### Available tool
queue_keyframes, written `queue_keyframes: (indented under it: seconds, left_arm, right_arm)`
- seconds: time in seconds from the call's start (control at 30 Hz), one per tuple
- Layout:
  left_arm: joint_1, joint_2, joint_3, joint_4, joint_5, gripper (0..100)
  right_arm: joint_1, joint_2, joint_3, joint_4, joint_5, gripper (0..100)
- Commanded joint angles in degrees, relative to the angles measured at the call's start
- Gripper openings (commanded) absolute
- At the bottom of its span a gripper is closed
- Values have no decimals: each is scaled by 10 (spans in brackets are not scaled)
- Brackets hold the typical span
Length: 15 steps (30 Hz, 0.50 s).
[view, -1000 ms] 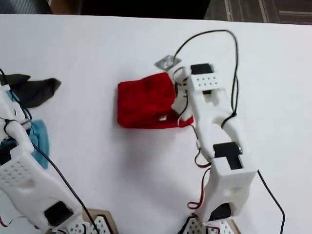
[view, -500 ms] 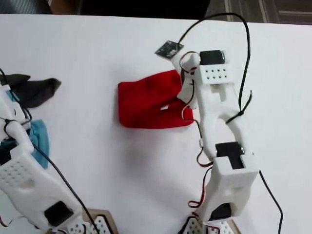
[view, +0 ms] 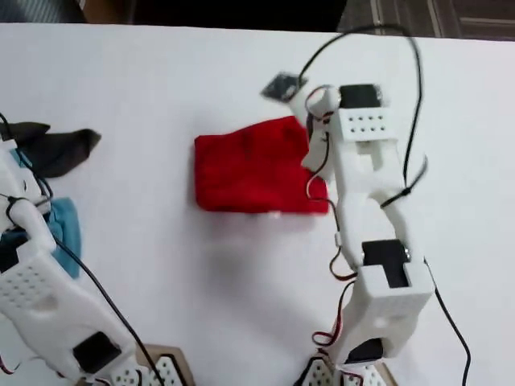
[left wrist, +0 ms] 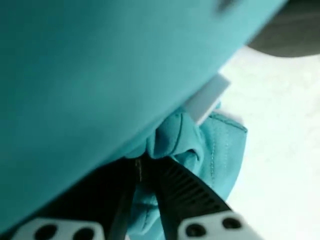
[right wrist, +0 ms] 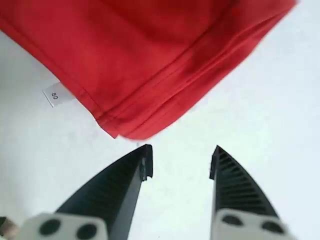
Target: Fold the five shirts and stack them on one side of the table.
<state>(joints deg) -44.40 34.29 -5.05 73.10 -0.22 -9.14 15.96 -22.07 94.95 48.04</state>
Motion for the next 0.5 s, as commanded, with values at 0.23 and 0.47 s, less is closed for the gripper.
queue_keyframes:
  seconds: [0.23,0.47]
  left_arm:
    - [4,6,18,-10,4,26]
    - [4,6,18,-10,4,26]
  right_arm:
    - [-80,31,-62,-4,-153,30]
    - [-212,114,-76,-1,-164,87]
